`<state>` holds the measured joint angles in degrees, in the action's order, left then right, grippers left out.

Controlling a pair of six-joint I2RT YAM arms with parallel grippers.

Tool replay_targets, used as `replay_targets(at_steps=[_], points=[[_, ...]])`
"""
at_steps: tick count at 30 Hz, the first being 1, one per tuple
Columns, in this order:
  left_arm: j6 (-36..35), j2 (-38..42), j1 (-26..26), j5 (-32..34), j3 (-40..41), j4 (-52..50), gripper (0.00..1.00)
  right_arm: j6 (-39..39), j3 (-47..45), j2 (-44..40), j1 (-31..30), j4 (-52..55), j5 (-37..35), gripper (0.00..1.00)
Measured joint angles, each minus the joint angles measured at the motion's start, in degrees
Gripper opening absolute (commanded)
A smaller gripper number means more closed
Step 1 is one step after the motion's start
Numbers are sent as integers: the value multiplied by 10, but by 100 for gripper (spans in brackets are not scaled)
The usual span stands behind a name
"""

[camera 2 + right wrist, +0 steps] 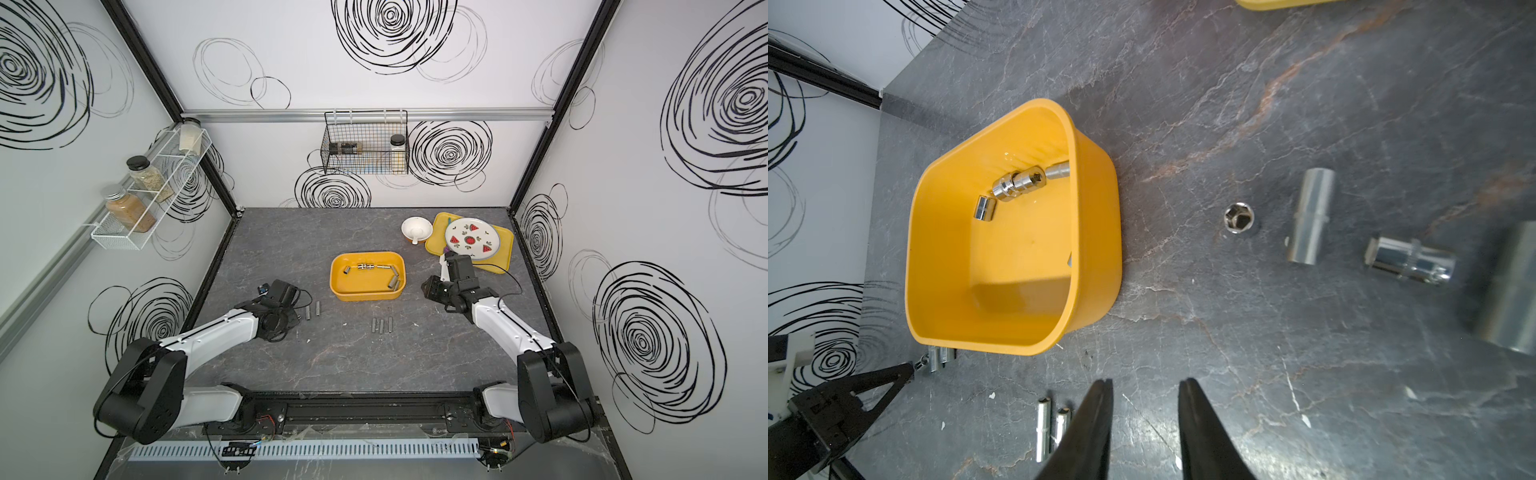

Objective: Take out the socket from the storage box
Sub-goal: Place the socket head at the center of the board.

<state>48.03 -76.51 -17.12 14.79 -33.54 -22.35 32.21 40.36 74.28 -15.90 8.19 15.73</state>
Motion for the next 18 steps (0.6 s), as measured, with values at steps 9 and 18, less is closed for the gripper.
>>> replay_targets(at_steps=[9, 18], points=[[-8, -2, 5, -7, 5, 19, 45, 0, 0, 6, 0, -1, 0, 32], [-9, 8, 5, -7, 5, 20, 46, 2, 0, 9, -1, -1, 0, 32]])
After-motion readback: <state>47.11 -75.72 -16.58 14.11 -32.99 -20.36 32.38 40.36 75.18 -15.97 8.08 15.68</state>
